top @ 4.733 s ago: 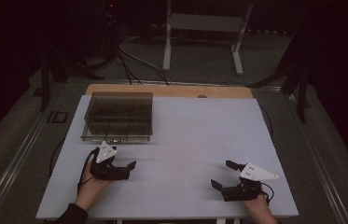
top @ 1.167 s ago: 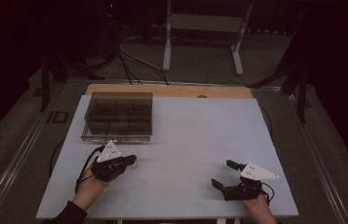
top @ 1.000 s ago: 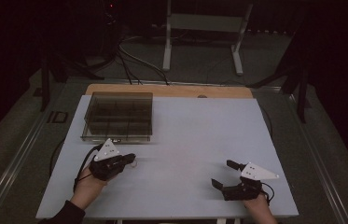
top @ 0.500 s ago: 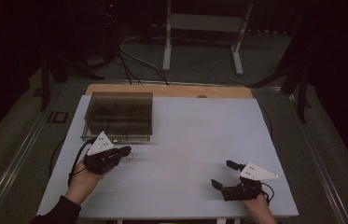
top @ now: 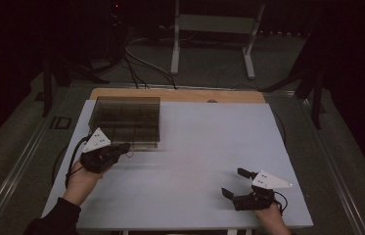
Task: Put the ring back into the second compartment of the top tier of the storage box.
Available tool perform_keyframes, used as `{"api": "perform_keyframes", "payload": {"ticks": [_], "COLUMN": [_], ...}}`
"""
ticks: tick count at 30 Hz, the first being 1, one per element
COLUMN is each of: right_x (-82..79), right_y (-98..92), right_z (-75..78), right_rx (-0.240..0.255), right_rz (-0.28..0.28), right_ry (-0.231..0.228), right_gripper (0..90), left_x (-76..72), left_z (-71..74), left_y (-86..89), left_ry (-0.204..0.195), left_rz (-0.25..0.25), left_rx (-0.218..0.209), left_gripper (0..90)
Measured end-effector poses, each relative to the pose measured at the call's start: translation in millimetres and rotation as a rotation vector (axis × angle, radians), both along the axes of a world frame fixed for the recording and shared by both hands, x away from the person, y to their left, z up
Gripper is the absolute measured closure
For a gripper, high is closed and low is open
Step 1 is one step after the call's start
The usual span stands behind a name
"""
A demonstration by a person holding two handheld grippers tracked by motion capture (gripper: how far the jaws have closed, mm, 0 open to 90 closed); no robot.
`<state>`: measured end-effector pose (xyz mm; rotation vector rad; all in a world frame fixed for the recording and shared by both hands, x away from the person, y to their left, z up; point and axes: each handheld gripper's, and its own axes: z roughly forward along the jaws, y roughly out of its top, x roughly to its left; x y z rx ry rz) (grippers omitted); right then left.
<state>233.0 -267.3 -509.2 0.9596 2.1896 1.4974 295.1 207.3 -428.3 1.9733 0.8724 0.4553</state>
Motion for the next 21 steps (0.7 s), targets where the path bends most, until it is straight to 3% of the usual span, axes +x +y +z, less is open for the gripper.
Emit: {"api": "perform_keyframes", "payload": {"ticks": [21], "right_x": [-0.1], "right_y": [-0.1], "right_z": [0.3], "right_rx": [0.002], "right_rz": [0.005], "right_ry": [0.000], "right_gripper": [5.5], "left_x": [25.9], "left_z": [12.1], "left_y": [11.3], "left_ry": [-0.020], "left_rz": [0.070], "left_rx": [-0.017], "left_gripper": [87.8]}}
